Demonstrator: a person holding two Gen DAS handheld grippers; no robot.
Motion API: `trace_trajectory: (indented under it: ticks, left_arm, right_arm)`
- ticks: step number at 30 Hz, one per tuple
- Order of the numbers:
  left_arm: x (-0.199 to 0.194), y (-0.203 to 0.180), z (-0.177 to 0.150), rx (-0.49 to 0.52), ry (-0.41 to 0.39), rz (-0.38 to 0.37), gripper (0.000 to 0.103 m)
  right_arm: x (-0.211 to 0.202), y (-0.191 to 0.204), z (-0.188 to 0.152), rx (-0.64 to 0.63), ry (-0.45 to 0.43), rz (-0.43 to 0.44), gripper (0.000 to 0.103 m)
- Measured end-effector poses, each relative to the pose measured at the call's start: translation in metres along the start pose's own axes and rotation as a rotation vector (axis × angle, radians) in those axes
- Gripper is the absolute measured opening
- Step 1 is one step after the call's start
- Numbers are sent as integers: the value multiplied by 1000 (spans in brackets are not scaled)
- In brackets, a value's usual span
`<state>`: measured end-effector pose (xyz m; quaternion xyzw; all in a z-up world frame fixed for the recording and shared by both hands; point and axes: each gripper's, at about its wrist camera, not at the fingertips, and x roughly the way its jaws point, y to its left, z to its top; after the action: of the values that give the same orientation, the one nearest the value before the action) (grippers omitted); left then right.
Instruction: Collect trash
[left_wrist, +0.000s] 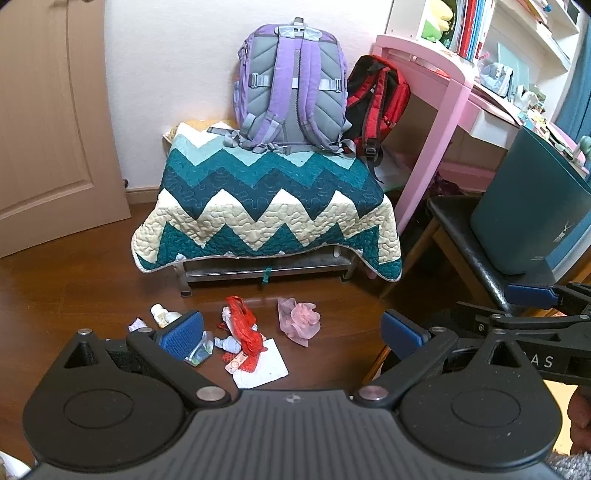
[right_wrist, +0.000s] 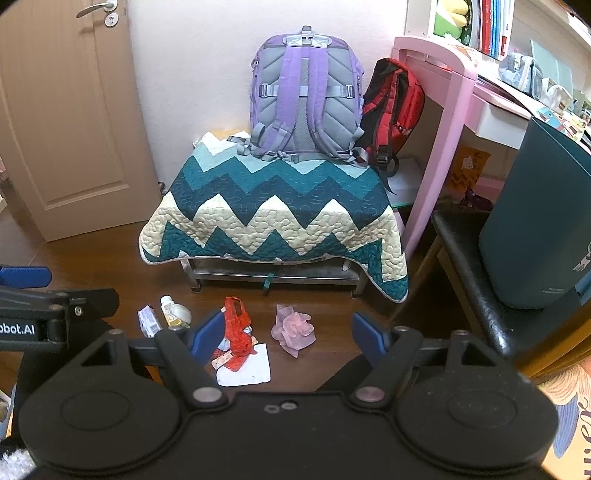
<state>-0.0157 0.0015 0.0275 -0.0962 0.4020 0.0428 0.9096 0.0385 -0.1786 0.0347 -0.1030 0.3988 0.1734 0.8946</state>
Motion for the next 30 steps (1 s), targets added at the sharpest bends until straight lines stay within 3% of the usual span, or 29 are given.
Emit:
trace_trajectory:
  ticks: [30]
  left_arm:
    - [6,3,-1,-13,4,-1,103]
  right_arm:
    - [6,1,-2,-9,12,10,75]
